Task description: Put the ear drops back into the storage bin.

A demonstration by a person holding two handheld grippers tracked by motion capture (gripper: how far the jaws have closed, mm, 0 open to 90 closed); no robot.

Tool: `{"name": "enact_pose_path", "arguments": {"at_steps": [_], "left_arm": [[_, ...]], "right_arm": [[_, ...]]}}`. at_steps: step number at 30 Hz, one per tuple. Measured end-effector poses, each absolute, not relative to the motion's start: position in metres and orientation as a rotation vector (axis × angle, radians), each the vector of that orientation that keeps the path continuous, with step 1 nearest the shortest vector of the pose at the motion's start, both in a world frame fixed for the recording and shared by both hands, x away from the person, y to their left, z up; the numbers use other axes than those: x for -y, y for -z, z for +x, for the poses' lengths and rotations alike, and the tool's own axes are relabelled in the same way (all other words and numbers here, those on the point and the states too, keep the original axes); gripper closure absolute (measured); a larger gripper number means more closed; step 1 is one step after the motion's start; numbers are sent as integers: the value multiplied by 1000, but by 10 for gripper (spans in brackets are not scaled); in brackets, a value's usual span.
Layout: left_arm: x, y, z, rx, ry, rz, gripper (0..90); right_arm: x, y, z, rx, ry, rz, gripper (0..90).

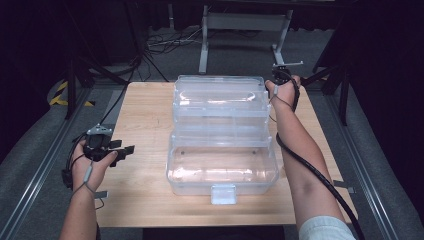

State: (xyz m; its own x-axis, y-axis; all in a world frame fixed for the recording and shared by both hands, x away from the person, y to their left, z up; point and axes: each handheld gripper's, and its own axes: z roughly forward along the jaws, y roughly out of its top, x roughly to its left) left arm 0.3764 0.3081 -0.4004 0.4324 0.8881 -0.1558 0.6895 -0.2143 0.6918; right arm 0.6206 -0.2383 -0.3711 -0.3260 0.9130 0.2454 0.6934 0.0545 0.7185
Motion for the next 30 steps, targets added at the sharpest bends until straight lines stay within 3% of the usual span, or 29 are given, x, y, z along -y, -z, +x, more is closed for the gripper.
{"name": "enact_pose_path", "arguments": {"at_steps": [19,30], "left_arm": [[-309,403,379,-1332,-344,1977,406],[-303,400,393,-1303,-336,1977,382]], "right_arm": [[239,373,623,-2063,-1142,1657,834],[254,352,609,-2015,-1170,1601,686]]}}
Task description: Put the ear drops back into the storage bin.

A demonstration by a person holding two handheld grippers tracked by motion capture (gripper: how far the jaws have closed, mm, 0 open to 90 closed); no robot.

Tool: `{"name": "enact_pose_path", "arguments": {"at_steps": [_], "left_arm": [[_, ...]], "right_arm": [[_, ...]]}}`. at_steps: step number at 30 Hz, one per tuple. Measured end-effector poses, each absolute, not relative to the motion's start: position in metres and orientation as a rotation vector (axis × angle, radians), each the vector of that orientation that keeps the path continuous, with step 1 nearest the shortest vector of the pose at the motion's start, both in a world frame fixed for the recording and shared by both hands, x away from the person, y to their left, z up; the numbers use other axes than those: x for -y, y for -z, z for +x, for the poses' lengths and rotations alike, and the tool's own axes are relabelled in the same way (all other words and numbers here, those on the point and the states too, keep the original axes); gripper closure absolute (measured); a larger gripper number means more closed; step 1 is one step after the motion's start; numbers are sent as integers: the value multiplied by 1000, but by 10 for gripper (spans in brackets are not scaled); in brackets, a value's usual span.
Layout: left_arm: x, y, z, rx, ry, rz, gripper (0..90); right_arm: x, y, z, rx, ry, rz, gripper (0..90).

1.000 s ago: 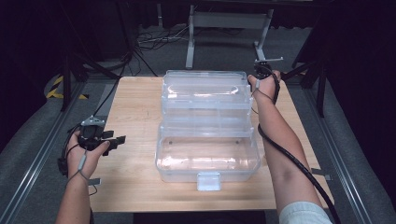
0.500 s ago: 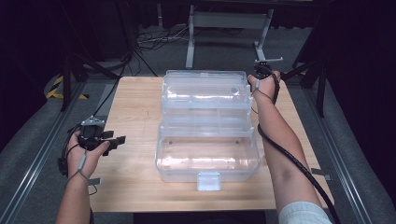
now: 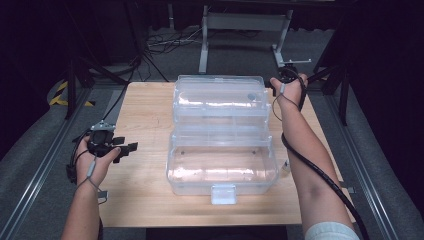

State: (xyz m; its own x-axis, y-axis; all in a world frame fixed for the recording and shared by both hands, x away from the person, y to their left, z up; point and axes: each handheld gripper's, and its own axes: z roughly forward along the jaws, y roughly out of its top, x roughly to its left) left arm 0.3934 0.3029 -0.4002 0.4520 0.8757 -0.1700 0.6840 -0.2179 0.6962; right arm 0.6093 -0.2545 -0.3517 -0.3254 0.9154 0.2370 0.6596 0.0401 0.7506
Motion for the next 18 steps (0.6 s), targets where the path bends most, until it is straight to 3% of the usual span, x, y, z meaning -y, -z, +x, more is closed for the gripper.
{"name": "enact_pose_path", "arguments": {"at_steps": [11,18], "left_arm": [[-300,390,409,-1312,-338,1972,371],[-297,387,413,-1304,-330,1985,359]], "right_arm": [[295,317,575,-1945,-1199,1518,556],[319,301,550,-1936,-1228,1482,529]]}}
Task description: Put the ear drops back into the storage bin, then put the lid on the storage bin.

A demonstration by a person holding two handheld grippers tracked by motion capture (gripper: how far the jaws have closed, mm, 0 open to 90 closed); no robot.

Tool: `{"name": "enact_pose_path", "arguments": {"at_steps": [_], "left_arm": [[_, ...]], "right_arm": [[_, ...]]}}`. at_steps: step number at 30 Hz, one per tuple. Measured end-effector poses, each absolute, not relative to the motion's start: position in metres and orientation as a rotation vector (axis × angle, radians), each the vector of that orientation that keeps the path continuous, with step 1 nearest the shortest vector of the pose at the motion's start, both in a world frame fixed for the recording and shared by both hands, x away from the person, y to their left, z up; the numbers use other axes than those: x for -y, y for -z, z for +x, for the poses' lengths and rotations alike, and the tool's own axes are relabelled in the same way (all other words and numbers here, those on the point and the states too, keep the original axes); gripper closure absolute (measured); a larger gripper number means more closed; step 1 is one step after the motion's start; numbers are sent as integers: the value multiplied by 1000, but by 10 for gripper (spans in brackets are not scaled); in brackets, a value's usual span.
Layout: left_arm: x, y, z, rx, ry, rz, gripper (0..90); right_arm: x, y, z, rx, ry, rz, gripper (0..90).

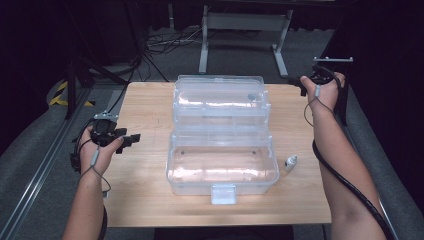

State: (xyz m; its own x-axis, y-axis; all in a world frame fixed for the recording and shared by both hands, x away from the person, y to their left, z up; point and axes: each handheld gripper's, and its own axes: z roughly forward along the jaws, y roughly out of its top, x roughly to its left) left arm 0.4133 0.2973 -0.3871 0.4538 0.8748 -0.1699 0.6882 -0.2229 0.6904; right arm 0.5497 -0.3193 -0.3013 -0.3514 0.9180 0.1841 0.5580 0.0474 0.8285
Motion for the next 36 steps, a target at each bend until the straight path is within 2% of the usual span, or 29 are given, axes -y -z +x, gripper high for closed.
{"name": "enact_pose_path", "arguments": {"at_steps": [22,36], "left_arm": [[-295,386,411,-1295,-334,2004,344],[-294,385,409,-1294,-326,2014,336]], "right_arm": [[333,305,459,-2147,-1262,1294,456],[334,309,427,-2282,-1172,1242,406]]}}
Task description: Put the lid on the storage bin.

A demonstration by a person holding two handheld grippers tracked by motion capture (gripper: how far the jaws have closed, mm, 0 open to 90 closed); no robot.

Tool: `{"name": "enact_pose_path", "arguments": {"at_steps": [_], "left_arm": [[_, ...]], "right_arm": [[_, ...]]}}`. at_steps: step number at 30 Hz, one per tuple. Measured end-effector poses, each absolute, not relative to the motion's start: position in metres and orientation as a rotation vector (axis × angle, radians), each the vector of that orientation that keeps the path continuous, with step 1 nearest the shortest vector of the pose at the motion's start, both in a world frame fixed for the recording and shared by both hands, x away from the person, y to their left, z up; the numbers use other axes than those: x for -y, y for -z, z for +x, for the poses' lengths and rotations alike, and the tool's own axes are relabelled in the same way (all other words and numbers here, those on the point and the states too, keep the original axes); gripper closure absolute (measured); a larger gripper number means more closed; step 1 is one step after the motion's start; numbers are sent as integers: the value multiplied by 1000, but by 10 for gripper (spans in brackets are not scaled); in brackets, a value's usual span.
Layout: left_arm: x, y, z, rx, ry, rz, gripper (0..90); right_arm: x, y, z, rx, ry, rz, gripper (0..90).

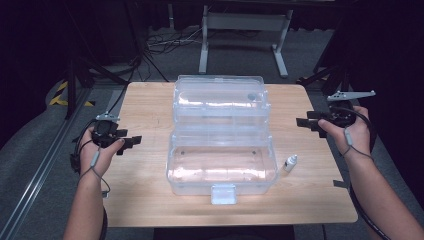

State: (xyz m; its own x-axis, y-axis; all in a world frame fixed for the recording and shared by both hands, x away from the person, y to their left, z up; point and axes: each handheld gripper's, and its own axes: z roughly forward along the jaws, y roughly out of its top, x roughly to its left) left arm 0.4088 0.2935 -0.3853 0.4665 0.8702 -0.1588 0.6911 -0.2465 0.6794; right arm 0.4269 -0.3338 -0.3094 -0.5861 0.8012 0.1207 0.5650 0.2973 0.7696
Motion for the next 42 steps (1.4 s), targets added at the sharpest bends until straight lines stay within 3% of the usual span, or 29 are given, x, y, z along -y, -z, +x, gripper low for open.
{"name": "enact_pose_path", "arguments": {"at_steps": [24,42], "left_arm": [[-294,389,406,-1311,-311,2025,331],[-294,390,406,-1314,-308,2027,331]], "right_arm": [[320,356,423,-2489,-875,1271,382],[308,381,415,-2628,-664,1232,512]]}}
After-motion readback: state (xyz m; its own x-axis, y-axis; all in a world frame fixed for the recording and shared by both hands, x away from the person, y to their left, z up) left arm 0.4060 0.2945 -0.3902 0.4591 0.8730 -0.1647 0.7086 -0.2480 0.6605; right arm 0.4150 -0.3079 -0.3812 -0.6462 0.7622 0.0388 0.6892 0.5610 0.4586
